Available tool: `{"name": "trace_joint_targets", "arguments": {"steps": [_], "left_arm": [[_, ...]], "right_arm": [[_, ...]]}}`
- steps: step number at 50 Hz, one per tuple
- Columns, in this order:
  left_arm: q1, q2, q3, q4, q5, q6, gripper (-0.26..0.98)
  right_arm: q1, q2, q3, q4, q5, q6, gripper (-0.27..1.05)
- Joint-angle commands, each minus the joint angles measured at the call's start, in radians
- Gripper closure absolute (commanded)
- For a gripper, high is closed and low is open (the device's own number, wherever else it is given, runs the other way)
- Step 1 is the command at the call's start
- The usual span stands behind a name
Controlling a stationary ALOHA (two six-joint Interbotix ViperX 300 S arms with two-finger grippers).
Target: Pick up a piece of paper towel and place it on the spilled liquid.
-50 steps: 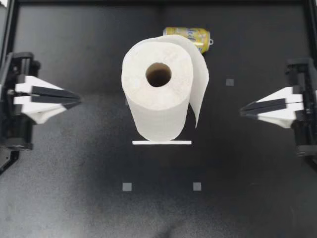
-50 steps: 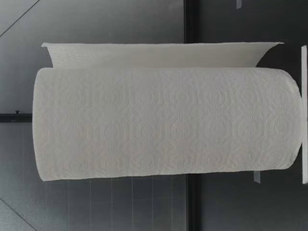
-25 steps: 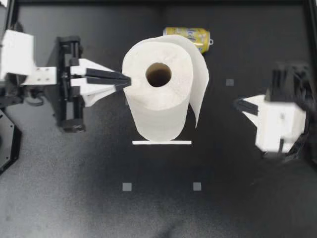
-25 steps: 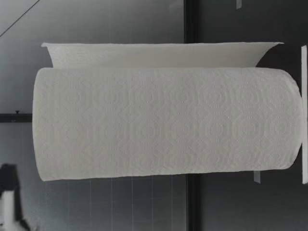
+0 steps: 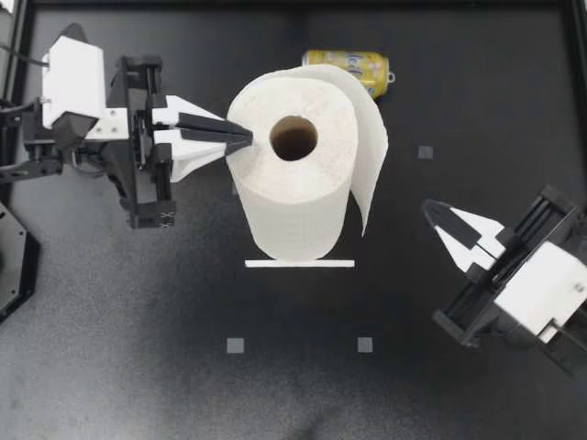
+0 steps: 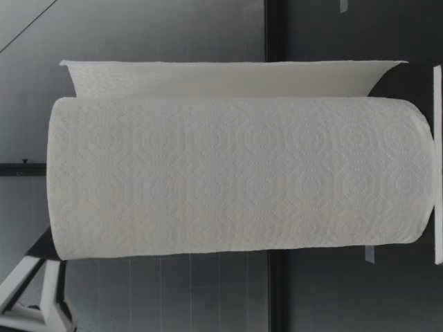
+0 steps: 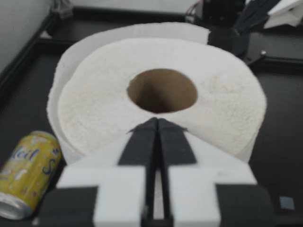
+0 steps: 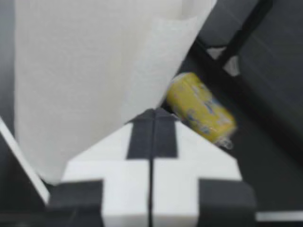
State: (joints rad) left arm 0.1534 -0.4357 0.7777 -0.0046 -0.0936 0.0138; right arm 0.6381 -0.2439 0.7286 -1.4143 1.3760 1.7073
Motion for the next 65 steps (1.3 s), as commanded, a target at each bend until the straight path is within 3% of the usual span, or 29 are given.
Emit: {"name": "trace_joint_targets", "arguments": {"steps": [1, 11, 23, 26, 65], "left_arm": [[0.014, -0.002, -0.032, 0.002, 0.018, -0.002, 0.62], [0.015, 0.000, -0.037, 0.002, 0.029, 0.000, 0.62], [0.015, 0.002, -0.034, 0.002, 0.044, -0.002, 0.62], [0.015, 0.000, -0.034, 0.002, 0.048, -0.003, 0.62], [0.015, -0.014, -0.011, 0.002, 0.055, -0.005, 0.62]], "right_arm": [[0.003, 0.018, 0.009, -0.072, 0.006, 0.127, 0.78], [-0.037, 0.075, 0.041, -0.115, 0.006, 0.371, 0.59], [-0.120, 0.153, 0.002, -0.118, -0.018, 0.411, 0.07], [-0.137, 0.169, -0.018, -0.117, -0.026, 0.411, 0.00], [-0.331, 0.233, -0.061, -0.146, -0.069, 0.407, 0.01]]}}
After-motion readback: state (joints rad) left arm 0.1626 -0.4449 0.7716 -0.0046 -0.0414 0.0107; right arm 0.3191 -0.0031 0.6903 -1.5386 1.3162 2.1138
